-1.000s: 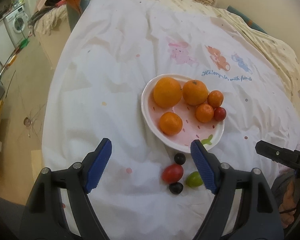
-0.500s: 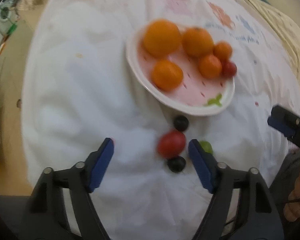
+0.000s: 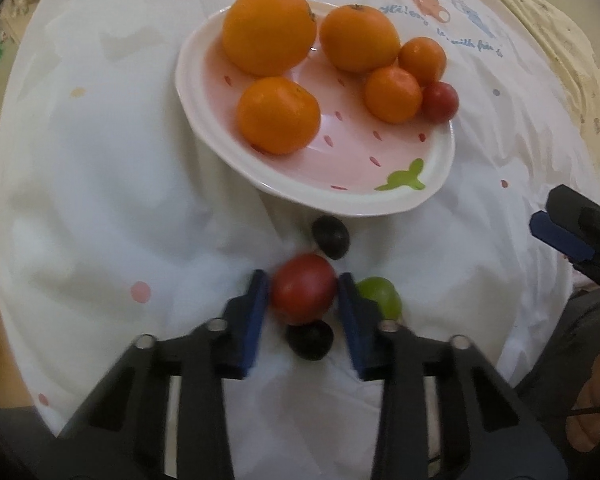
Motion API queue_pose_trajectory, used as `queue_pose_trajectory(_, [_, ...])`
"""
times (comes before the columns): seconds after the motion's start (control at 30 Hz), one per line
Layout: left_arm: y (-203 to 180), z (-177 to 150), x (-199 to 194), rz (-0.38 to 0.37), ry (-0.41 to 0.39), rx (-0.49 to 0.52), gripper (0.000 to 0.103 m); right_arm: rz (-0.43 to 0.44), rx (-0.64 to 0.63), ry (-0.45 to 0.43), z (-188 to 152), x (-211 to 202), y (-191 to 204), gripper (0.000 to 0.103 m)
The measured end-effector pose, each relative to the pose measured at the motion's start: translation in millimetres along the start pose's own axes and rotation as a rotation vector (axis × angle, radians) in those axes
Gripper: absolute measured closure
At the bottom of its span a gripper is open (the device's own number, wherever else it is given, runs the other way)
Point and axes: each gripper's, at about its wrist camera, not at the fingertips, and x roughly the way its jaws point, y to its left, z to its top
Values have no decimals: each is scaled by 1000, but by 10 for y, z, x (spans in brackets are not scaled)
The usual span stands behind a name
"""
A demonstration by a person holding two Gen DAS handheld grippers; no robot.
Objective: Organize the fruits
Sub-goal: 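Grasp a red tomato with the left tool and lift it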
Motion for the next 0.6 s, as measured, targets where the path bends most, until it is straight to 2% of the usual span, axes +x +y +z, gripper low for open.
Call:
queue_pose_trajectory(0.17, [7,-14,-79,3,-22,16,75,-9,-7,3,-4,19,9,41])
queue_pose_trajectory(0.3, [58,-32,-270,24,-70,-7,75,-13,-14,9,-23,28,11,41])
queue_pose_trajectory(0.43, [201,-64,-507,56,-133,-79,75,8,-45,40,-61,77,69,41])
queue_pose_trajectory(0.53, [330,-74,-650,75,-182,-148,75,53,-78,102,-75,206,201,44])
queue_pose_trajectory(0.6, [431,-68,-722,74,-204,-198,75,52,-131,139,-83,320,355,53])
